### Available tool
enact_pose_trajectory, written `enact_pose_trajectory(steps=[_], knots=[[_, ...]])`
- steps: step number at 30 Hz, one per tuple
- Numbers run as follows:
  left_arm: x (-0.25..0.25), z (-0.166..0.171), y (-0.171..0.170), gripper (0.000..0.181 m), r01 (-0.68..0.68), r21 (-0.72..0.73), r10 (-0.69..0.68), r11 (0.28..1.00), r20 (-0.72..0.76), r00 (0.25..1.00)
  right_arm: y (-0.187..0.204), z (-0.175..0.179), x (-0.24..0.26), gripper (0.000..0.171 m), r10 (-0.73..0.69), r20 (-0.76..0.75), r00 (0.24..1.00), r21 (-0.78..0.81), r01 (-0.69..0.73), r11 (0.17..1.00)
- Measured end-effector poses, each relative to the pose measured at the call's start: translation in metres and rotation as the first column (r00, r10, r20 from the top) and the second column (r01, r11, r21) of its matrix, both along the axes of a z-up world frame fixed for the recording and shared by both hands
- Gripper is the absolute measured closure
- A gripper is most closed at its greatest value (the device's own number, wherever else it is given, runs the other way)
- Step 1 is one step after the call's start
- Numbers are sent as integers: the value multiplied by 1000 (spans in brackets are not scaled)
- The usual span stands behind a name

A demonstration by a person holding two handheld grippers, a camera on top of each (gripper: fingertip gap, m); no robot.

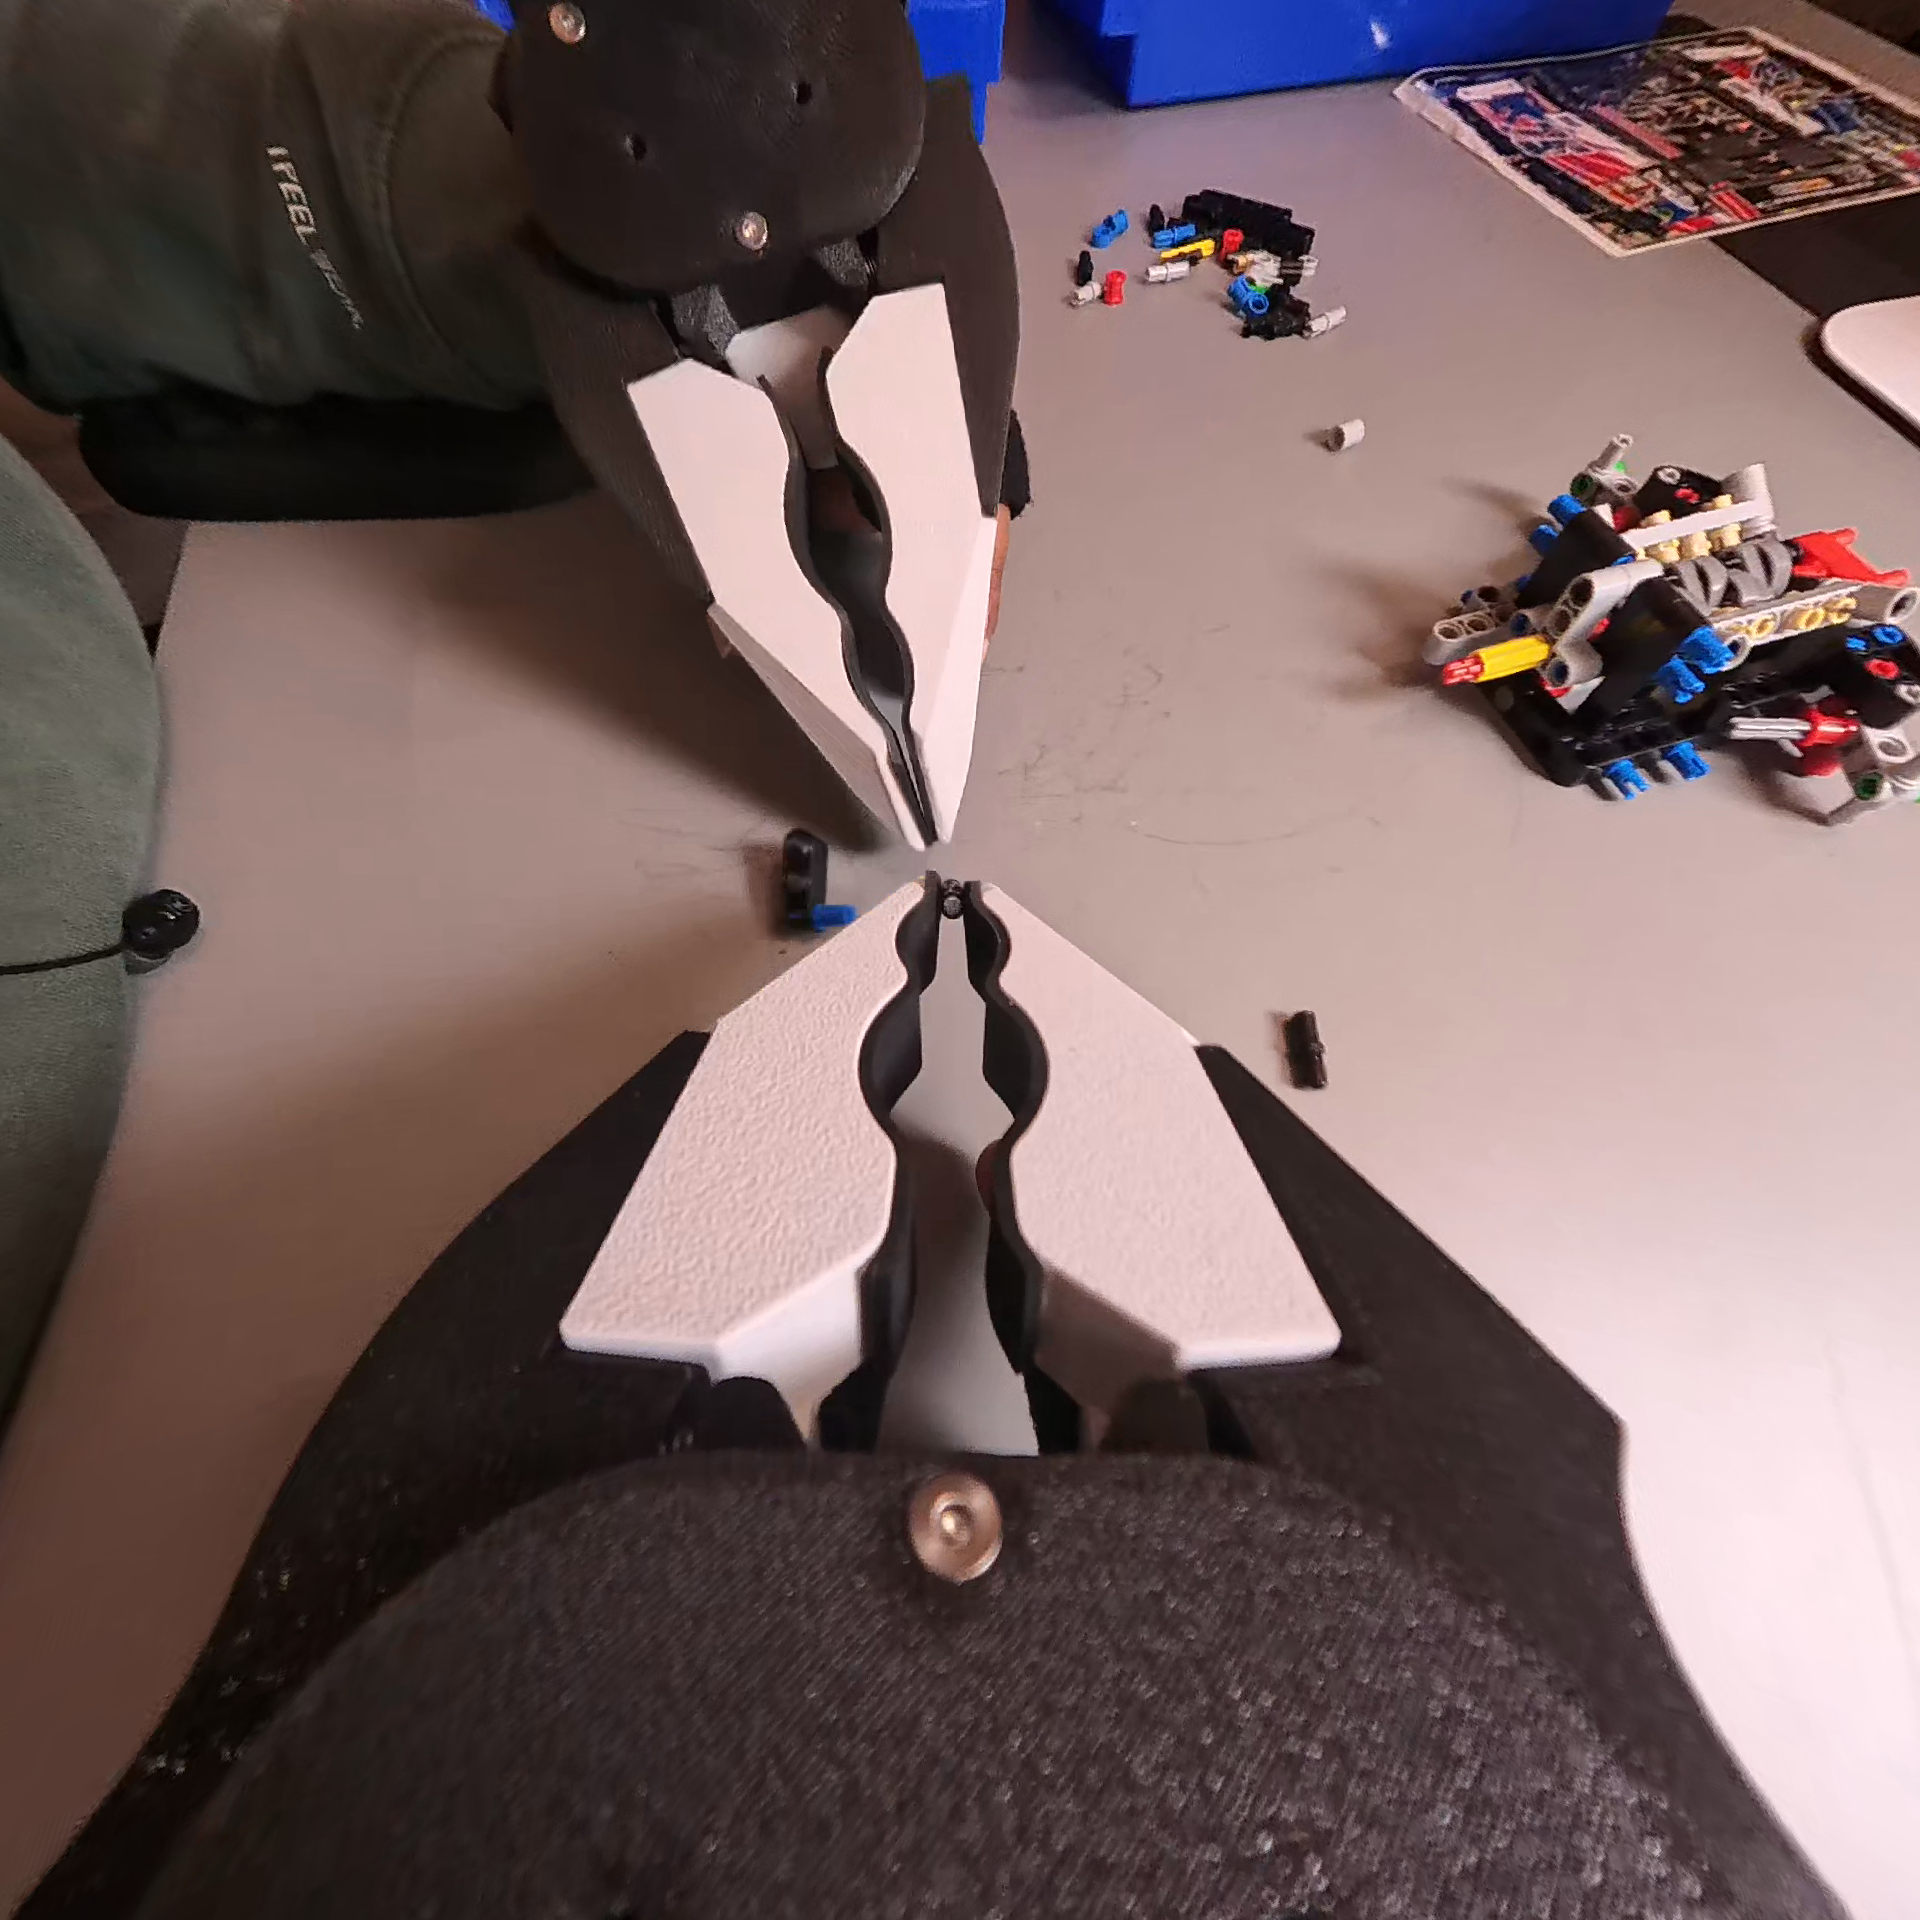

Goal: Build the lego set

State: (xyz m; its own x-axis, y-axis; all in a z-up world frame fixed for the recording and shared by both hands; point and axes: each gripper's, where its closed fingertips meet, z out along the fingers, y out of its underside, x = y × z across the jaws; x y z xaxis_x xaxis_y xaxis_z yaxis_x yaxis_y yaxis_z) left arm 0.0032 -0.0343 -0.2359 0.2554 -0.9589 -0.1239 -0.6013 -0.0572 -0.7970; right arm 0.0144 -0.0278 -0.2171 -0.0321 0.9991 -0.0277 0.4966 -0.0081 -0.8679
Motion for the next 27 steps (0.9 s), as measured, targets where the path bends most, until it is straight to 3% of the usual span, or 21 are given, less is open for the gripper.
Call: enact_pose_trajectory(steps=[5,11,15,21,27], knots=[[-8,6,-6,181,5,-57,-4,998,20,1000,5,1,3,168,-19,-2,1000,8,19,1000],[-2,2,-29,165,63,-148,-64,987,1,998,7,1,5,168,-25,3,1000,8,25,1000],[5,-8,-27,156,60,-110,-66,992,-61,996,1,1,5,168,8,9,1000,1,-8,1000],[8,-10,-27,172,67,-104,-75,992,-79,994,-3,1,5,168,25,14,1000,4,-25,1000],[4,-11,-23,174,-10,-102,-2,995,-117,993,1,1,6,168,5,16,1000,7,-5,1000]])
